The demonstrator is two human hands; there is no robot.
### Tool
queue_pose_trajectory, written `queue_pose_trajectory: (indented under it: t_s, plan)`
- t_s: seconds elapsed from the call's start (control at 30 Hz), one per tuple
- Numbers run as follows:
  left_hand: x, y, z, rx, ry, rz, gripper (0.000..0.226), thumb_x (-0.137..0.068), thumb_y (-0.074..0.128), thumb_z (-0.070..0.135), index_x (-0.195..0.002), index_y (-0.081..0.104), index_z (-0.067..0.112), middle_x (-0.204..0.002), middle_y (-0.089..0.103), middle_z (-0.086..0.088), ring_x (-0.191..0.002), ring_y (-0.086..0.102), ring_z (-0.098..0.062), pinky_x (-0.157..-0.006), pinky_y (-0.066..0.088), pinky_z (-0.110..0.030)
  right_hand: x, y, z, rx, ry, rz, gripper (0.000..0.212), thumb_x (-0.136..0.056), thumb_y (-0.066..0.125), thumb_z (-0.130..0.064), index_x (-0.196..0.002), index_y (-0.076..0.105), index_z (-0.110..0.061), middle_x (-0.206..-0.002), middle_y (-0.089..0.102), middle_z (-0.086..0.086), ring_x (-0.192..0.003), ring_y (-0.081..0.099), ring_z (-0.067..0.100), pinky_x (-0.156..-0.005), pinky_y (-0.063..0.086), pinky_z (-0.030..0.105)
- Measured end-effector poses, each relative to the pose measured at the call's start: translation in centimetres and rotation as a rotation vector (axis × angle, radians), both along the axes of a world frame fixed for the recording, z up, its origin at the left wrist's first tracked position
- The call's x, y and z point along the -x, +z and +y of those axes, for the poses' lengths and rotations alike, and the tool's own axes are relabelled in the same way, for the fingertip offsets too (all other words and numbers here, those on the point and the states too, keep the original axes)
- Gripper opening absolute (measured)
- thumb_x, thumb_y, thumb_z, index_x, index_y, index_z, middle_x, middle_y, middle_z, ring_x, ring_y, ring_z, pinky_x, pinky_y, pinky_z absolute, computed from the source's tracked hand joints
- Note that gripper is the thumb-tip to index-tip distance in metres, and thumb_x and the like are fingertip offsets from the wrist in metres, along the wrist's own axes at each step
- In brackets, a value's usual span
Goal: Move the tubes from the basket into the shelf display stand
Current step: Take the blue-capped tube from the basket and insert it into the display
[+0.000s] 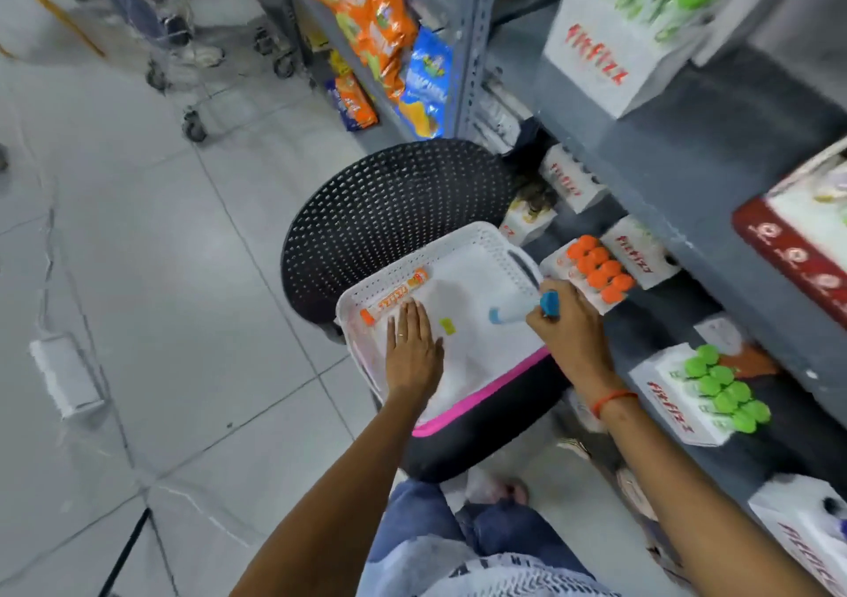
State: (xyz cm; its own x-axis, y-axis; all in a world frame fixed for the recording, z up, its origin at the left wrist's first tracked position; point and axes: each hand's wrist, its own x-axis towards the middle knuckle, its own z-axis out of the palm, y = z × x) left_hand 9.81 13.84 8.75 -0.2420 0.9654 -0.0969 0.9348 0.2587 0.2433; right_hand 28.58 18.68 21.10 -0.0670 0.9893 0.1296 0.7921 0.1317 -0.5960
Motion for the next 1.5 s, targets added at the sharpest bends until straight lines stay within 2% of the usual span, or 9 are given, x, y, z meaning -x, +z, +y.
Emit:
queue_pose_trajectory:
  t_s: [0.23,0.37,0.43,0.67,0.8,0.97,1.07,1.2,1.5]
  plan:
    - [-3.7,2.0,2.1,-0.154,-0.11,-0.096,0.062,-0.096,0.044,0.031,-0.143,0.024,-0.004,-0.151,0.028,-0.022,-0.141,0.025,-0.032,-0.116,0.013,-0.047,-3.0,2.5,-0.2,0.079,0.025,-0.089,0.033,-0.072,0.07,-0.012,-0.104,0.066,-0.013,-0.109,0.067,0.018,-0.102,0.061,0.037,-0.086,0.049,0.041]
    - [-6.0,5.2,5.5,-0.348,-0.231,-0.11,0.059,-0.09,0.049,0.028,-0.136,0.037,-0.008,-0.142,0.042,-0.026,-0.132,0.04,-0.037,-0.109,0.033,-0.052,-5.8,6.4,0.2,0.08,-0.08,-0.092,0.037,-0.072,0.072,-0.019,-0.107,0.064,-0.013,-0.105,0.071,0.019,-0.099,0.064,0.036,-0.082,0.049,0.038]
    - [-9.6,7.8,7.8,-0.423,-0.328,-0.115,0.06,-0.09,0.045,0.029,-0.137,0.037,-0.007,-0.142,0.043,-0.025,-0.132,0.041,-0.036,-0.109,0.031,-0.051,-9.8,9.5,0.1,0.009,-0.161,-0.092,0.03,-0.07,0.074,-0.017,-0.098,0.067,-0.01,-0.097,0.073,0.019,-0.091,0.066,0.033,-0.074,0.047,0.035]
    - [-15.2,8.7,11.7,-0.2,-0.393,-0.069,0.072,-0.098,0.019,0.05,-0.146,0.004,-0.001,-0.158,0.006,-0.018,-0.146,0.003,-0.028,-0.118,-0.002,-0.041,-17.4,17.9,1.5,-0.025,-0.205,-0.11,0.018,-0.079,0.069,-0.02,-0.094,0.067,-0.009,-0.082,0.065,0.011,-0.075,0.058,0.022,-0.066,0.044,0.032]
    - [-15.2,7.6,12.0,-0.162,-0.404,-0.068,0.077,-0.095,0.016,0.055,-0.146,-0.006,0.001,-0.158,-0.003,-0.016,-0.146,-0.006,-0.027,-0.119,-0.003,-0.041,-19.4,20.5,3.8,-0.005,-0.215,-0.096,0.023,-0.084,0.065,-0.015,-0.104,0.063,-0.005,-0.085,0.067,0.014,-0.075,0.067,0.026,-0.071,0.052,0.035]
    - [-14.4,7.5,12.1,-0.14,-0.432,-0.03,0.074,-0.095,0.013,0.055,-0.147,-0.008,0.007,-0.159,-0.005,-0.011,-0.146,-0.008,-0.025,-0.117,-0.004,-0.043,-19.2,21.6,6.5,0.026,-0.182,-0.16,0.03,-0.08,0.063,-0.006,-0.11,0.062,-0.007,-0.118,0.064,0.016,-0.103,0.06,0.029,-0.085,0.048,0.033]
    - [-14.2,7.4,12.1,-0.127,-0.44,-0.024,0.073,-0.095,0.012,0.056,-0.147,-0.008,0.009,-0.159,-0.006,-0.01,-0.145,-0.009,-0.024,-0.117,-0.004,-0.043,-18.9,21.6,7.8,0.03,-0.21,-0.133,0.021,-0.081,0.062,-0.011,-0.101,0.066,-0.008,-0.115,0.066,0.014,-0.088,0.059,0.021,-0.067,0.047,0.023]
    - [-14.1,7.4,12.3,-0.116,-0.441,-0.034,0.073,-0.094,0.01,0.057,-0.148,-0.008,0.011,-0.159,-0.007,-0.008,-0.145,-0.01,-0.023,-0.116,-0.005,-0.043,-18.4,21.2,9.3,-0.027,-0.214,-0.206,0.022,-0.089,0.056,-0.015,-0.105,0.065,-0.003,-0.119,0.064,0.019,-0.107,0.059,0.033,-0.091,0.048,0.036]
    - [-13.9,7.7,12.2,-0.091,-0.456,-0.011,0.073,-0.093,0.009,0.06,-0.148,-0.011,0.015,-0.159,-0.011,-0.006,-0.145,-0.012,-0.023,-0.116,0.0,-0.046,-18.9,20.7,10.4,-0.007,-0.162,-0.257,0.03,-0.078,0.07,-0.005,-0.108,0.069,-0.009,-0.123,0.064,0.014,-0.113,0.057,0.029,-0.098,0.044,0.033]
